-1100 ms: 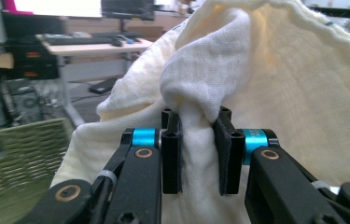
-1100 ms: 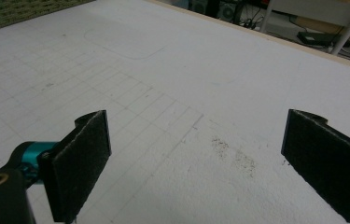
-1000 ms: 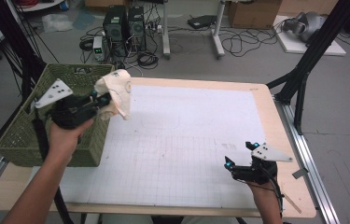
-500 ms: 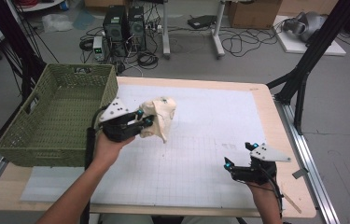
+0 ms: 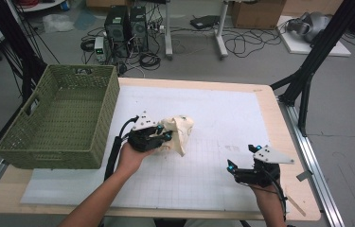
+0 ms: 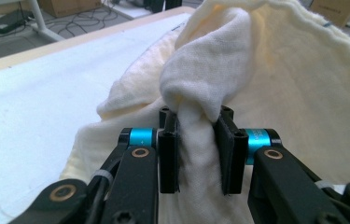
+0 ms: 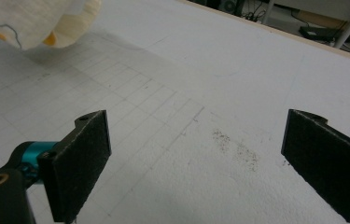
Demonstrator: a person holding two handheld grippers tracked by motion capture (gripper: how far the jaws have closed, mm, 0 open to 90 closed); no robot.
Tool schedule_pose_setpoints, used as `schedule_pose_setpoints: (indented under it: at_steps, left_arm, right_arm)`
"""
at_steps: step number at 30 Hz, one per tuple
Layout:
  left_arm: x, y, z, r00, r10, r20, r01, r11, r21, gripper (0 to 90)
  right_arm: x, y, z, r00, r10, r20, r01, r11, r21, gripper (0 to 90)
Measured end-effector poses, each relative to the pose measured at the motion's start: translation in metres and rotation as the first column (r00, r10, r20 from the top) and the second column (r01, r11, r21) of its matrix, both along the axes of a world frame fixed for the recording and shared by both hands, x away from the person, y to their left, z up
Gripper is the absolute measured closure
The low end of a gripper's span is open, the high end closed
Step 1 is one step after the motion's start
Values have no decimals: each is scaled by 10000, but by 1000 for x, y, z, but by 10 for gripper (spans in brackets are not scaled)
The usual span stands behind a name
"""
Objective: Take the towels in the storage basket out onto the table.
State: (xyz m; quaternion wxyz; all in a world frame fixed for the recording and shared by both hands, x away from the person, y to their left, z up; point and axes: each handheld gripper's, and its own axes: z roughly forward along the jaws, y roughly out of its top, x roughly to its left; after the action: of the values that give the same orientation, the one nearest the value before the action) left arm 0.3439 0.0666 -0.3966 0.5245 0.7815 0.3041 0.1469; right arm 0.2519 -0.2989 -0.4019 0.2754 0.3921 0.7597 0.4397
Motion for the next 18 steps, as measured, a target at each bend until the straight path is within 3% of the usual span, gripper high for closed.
schedule_pose_setpoints:
  at_steps: [3, 8, 9, 11, 13, 15, 17, 18]
  left_arm:
    - [1, -8, -8, 9998, -125, -179, 133, 9989, 441, 720]
    - [2, -16, -30, 9981, 89, -609, -33, 9958, 919, 694]
    - [3, -17, -34, 9971, 143, -753, -66, 9948, 1016, 665]
    - [4, -18, -37, 9950, 338, -939, -238, 9941, 1057, 524]
    - [3, -14, -33, 9972, 416, -616, -374, 9970, 681, 410]
    - [-1, -5, -25, 9977, 665, -156, -667, 9977, -133, 353]
    - [-4, 6, -17, 9954, 954, 132, -941, 9925, -784, 300]
    - [-5, 11, -15, 9940, 1067, 225, -1043, 9903, -915, 253]
  right_arm:
    - [0, 1, -1, 10000, 4, -52, -4, 10000, 14, 73]
    - [0, 2, -1, 10000, 40, -83, -40, 10000, -25, 73]
    - [0, 1, -1, 10000, 26, -91, -27, 10000, -31, 73]
    - [0, 1, -2, 9999, 18, -136, -18, 10000, -23, 73]
    - [0, 0, -2, 9998, 9, -206, -10, 10000, -25, 74]
    - [1, -1, -2, 9997, -68, -219, 67, 10000, -24, 74]
    - [0, -1, -3, 9997, -76, -248, 75, 10000, -42, 73]
    - [0, -1, -3, 9997, -69, -216, 68, 10000, -56, 74]
